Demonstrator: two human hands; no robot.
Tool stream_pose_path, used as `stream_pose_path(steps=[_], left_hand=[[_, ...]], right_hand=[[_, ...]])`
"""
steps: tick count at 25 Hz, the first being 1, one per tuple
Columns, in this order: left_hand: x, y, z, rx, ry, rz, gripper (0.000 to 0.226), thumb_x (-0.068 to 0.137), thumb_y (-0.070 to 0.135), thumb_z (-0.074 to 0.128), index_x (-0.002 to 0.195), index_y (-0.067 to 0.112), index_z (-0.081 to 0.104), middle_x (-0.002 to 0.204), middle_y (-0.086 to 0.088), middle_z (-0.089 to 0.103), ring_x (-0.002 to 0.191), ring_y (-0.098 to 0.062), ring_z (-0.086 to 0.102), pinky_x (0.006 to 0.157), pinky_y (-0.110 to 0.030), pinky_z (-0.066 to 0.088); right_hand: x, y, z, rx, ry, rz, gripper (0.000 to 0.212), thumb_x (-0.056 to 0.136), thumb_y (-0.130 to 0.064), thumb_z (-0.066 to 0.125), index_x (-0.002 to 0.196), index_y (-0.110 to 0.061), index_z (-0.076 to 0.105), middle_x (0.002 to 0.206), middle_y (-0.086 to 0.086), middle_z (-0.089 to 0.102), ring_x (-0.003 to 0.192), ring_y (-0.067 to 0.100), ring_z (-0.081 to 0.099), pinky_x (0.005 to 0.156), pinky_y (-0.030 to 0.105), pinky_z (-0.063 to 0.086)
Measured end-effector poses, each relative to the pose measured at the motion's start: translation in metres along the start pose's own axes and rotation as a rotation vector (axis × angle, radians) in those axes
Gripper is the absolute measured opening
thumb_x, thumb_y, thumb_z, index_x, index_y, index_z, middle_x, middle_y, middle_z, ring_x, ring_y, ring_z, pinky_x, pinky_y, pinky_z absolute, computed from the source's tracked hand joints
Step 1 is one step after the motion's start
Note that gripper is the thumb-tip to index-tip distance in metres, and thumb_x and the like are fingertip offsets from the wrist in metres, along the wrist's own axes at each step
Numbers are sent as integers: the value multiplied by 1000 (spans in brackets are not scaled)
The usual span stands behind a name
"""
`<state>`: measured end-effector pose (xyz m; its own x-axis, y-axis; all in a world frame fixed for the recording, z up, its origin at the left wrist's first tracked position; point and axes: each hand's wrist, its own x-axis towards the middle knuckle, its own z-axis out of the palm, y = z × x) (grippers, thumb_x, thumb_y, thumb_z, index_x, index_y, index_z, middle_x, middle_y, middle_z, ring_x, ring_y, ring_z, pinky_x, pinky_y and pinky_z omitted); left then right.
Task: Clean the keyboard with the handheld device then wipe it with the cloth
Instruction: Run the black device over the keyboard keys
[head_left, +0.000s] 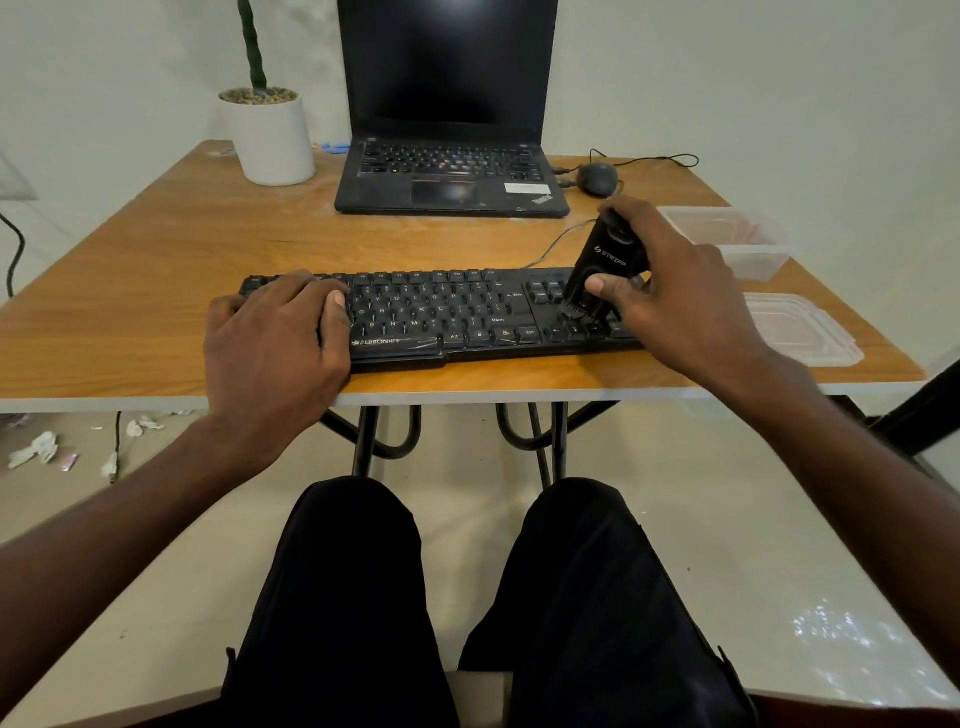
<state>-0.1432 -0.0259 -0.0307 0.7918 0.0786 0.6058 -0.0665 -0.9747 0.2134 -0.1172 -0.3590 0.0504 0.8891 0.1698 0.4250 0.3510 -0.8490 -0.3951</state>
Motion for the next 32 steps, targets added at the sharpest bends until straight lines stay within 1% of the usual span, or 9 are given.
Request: stream_pose_path(steps=[4,9,14,19,21,23,26,29,32], left_hand=[[0,1,0,2,5,-3,39,114,33,35,118,18,70,117,-2,70,104,-25,62,95,-48,37],[1,1,1,5,9,21,40,115,36,32,117,19,69,117,-1,70,103,-26,62,94,-48,37],[0,-2,2,0,-5,24,42,115,39,29,117,21,67,118,1,69,102,-25,62,96,-49,37],[7,-10,-11,-84,-75,75,52,113,54,26,121,24,68,123,1,70,108,-23,65,97,-49,40],[15,-26,-25,-229,-101,97,53,109,62,32,127,26,67,128,3,69,111,-19,64,95,-46,46],[24,-57,-38,-438,-239,-8,63,97,77,41,141,36,59,143,8,61,120,-13,58,95,-38,45],[32,-102,-50,-552,-668,-190,119,56,101,62,158,51,28,165,11,36,135,-15,48,97,-32,43],[33,-121,-48,-627,-883,-130,151,47,74,91,166,45,2,175,19,12,154,-9,26,110,-21,36],[36,-124,-40,-639,-909,-116,152,55,53,100,166,47,-4,174,18,14,154,-7,29,124,-34,34]], right_hand=[[8,3,-28,-194,-245,73,62,97,-31,67,148,-42,35,134,7,65,115,35,62,91,53,55],[-4,-5,-32,-67,-237,5,59,95,-18,70,139,-43,40,127,4,66,107,29,63,83,47,56],[-5,5,-46,-351,-167,143,58,96,-20,69,144,-37,41,131,11,62,104,34,57,74,38,39],[-6,-7,-28,36,-17,65,56,94,-25,72,141,-35,44,126,2,65,108,28,61,84,39,50],[-2,-21,-15,162,-5,17,55,94,-26,72,140,-36,44,119,-5,65,100,17,62,77,25,50],[3,-41,0,258,-55,-56,58,95,-24,71,143,-38,43,119,-9,61,95,4,61,69,7,46],[18,-78,26,379,-168,-167,63,98,-22,68,148,-43,37,128,-10,56,102,1,62,69,8,54],[36,-119,53,480,-250,-284,60,98,-22,68,148,-42,41,121,-19,54,106,2,61,74,12,56],[48,-157,80,538,-322,-381,59,96,-20,70,147,-36,46,124,-17,55,111,2,59,80,12,56]])
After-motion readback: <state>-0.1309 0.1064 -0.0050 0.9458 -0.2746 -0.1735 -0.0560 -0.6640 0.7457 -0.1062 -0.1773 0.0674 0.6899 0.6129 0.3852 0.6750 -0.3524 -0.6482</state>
